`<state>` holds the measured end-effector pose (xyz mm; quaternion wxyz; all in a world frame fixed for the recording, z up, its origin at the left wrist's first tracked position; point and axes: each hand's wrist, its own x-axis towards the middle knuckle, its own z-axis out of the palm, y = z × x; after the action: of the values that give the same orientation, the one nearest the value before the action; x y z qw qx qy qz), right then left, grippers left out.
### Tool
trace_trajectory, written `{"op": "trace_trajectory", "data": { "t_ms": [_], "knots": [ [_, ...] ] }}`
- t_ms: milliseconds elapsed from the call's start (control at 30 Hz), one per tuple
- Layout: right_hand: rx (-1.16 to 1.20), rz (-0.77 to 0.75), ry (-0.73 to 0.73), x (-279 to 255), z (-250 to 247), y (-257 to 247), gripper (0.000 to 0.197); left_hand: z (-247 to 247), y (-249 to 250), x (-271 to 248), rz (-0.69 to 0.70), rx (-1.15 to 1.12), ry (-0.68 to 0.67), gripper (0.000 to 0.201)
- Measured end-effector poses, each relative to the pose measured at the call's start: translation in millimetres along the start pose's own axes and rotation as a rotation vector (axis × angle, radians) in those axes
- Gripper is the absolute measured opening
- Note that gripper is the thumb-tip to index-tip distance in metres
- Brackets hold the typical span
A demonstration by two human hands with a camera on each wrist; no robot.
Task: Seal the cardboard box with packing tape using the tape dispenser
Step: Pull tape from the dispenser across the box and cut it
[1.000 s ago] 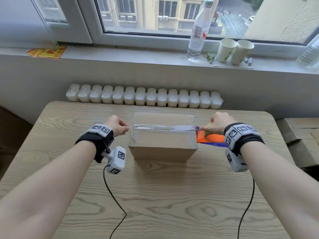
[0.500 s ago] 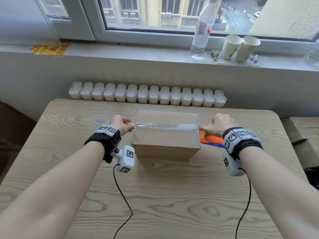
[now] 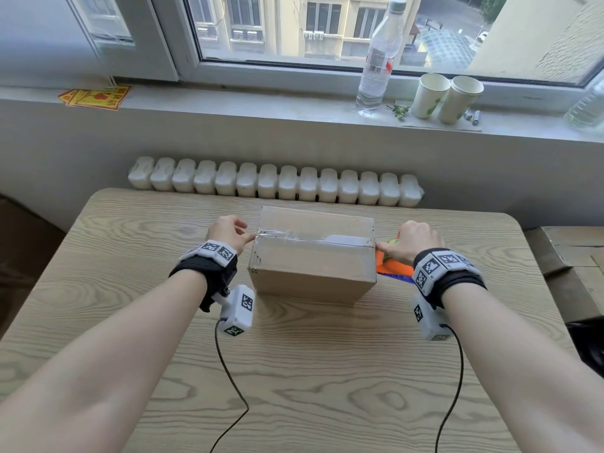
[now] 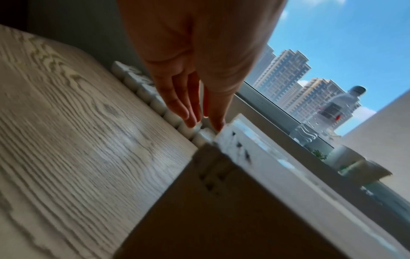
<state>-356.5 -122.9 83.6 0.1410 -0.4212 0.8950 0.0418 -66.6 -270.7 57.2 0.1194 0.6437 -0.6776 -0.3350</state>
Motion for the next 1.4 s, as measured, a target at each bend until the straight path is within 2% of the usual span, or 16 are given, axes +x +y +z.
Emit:
{"op": "trace_trajectory", "data": {
  "t_ms": [133, 267, 333, 400, 500, 700, 933, 1400],
  "knots": [
    [0.018, -0.003, -0.004, -2, 1, 4, 0.052, -4, -3, -13, 0.12, 0.158, 0.026, 0.036],
    [0.047, 0.005, -0.009, -5, 1, 5, 0.057, 0, -11, -29, 0.381, 0.227, 0.066, 0.034],
    [0.051, 0.01, -0.009, -6, 0, 7, 0.058, 5, -10, -39, 0.525, 0.302, -0.041, 0.043],
    [0.057, 0.009, -0.01, -7, 0, 8, 0.058, 11, -6, -47, 0.614, 0.494, -0.188, 0.052],
    [0.064, 0.007, -0.013, -8, 1, 9, 0.058, 23, -2, -54, 0.597, 0.623, -0.239, 0.061],
    [0.077, -0.003, -0.013, -9, 0, 7, 0.057, 45, 14, -65, 0.629, 0.643, -0.214, 0.067],
    [0.089, -0.02, -0.023, -7, 0, 9, 0.057, 71, 36, -73, 0.678, 0.634, -0.248, 0.068],
    [0.125, -0.061, 0.009, -10, -1, 9, 0.052, 118, 85, -95, 0.904, 0.644, -0.337, 0.064]
  ]
}}
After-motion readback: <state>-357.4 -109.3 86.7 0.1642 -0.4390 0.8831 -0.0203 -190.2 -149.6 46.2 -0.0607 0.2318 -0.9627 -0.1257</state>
